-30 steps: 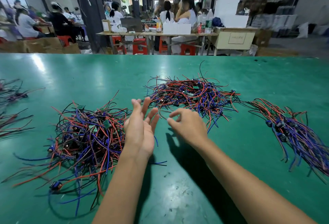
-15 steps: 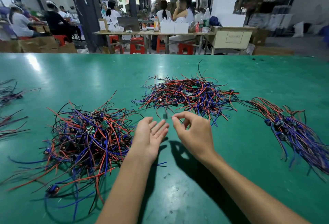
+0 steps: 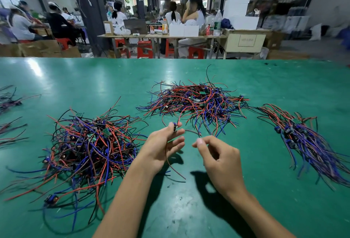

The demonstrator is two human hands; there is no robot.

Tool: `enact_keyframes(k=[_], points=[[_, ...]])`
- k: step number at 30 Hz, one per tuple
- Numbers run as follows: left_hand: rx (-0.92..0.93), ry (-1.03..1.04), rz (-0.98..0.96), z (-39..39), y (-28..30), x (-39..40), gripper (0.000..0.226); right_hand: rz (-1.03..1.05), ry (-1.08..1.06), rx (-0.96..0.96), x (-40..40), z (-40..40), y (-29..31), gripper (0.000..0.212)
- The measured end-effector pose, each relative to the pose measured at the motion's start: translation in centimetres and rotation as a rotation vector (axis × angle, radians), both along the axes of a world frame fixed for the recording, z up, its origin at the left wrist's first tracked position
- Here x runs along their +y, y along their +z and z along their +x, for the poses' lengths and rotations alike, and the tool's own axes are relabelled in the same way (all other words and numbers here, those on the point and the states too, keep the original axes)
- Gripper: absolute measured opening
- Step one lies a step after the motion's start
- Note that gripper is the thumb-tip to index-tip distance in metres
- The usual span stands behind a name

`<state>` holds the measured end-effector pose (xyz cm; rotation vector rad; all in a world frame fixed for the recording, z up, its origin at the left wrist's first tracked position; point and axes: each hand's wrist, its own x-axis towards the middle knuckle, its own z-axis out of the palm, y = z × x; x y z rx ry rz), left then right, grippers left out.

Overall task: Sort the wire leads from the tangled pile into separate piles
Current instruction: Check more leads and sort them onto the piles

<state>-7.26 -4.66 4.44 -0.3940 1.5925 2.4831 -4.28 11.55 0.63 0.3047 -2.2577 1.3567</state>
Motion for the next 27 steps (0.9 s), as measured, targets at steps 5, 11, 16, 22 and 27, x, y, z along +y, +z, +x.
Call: enact_keyframes(k=[5,11,16,22,27], points=[[0.157,-0.046,-0.191,0.6,1.0,-0.4,0.020,-0.031,-0.064,-0.151,1.1,-1.4,-0.8,0.017],[0.294,0.153,-0.185,1.0,2.4,-1.9,0.024,0.237,-0.042,-0.117,0.7,-1.9,-1.2,0.014],[0.369,0.398,0.084,1.0,4.1,-5.5,0.028,0.633,0.043,-0.155,-0.9,-3.6,-1.1,0.049],[0.253,0.387,0.336,0.8,3.4,-6.5,0.024,0.721,-0.123,-0.236,-2.3,-6.0,-0.9,0.036],[0.242,0.360,0.218,0.7,3.1,-5.8,0.016,0.588,-0.183,-0.217,-1.7,-5.7,-1.2,0.021]])
